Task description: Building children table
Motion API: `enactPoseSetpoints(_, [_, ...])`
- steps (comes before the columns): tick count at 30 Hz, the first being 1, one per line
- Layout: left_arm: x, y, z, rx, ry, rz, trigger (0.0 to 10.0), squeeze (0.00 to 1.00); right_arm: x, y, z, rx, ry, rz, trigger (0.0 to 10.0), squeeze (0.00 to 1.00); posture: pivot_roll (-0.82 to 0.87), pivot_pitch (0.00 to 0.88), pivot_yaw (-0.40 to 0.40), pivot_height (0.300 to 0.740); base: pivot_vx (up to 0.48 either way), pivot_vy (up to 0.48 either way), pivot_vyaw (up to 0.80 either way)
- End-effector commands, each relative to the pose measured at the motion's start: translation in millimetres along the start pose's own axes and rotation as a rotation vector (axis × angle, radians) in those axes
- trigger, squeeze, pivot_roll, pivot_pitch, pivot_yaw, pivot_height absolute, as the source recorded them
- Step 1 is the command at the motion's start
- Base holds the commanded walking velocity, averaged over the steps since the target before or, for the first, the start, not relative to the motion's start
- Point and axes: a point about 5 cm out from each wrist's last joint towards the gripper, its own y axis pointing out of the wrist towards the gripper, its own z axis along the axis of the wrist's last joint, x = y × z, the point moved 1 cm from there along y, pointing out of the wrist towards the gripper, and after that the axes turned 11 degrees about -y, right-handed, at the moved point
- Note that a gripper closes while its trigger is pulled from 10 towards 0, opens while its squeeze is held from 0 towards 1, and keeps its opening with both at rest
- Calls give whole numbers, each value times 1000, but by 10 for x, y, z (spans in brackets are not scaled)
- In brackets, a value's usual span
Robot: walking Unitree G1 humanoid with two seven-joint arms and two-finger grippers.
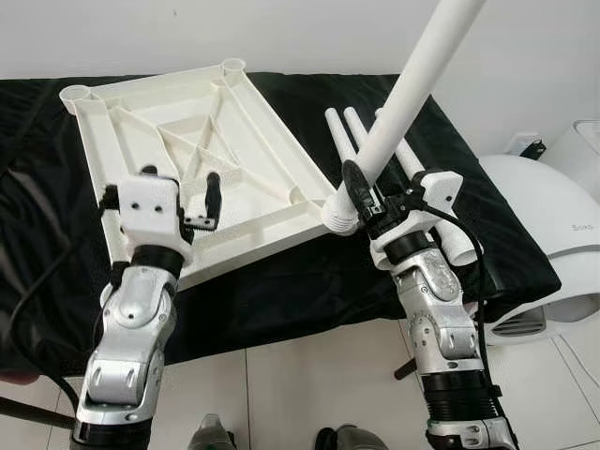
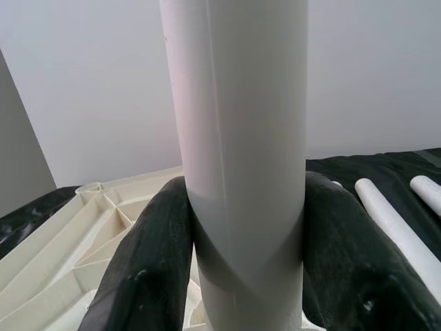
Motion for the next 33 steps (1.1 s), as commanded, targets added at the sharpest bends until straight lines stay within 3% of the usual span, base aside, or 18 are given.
enactPoseSetpoints(1, [51, -27, -82, -22, 6, -51, 10000, 0, -30, -27, -11, 6, 11, 14, 10000, 0, 90, 41, -53, 740, 0, 0, 0])
enactPoseSetpoints(12, [82, -50, -121, -13, -42, -29, 10000, 0, -70, -130, -104, -31, -19, 35, 10000, 0, 89, 38, -57, 740, 0, 0, 0])
enactPoseSetpoints(16, [35, -56, -125, -2, -33, 6, 10000, 0, -27, -175, -156, -56, -54, 15, 10000, 0, 89, 48, -53, 740, 0, 0, 0])
enactPoseSetpoints(18, [-56, -69, -155, 4, -10, 54, 10000, 0, 100, -244, -262, -102, -111, -41, 10000, 0, 89, 59, -50, 740, 0, 0, 0])
enactPoseSetpoints(33, [-115, -112, -214, 12, -14, 79, 10000, 0, 126, -255, -321, -117, -119, -74, 10000, 0, 96, 87, -55, 740, 0, 0, 0])
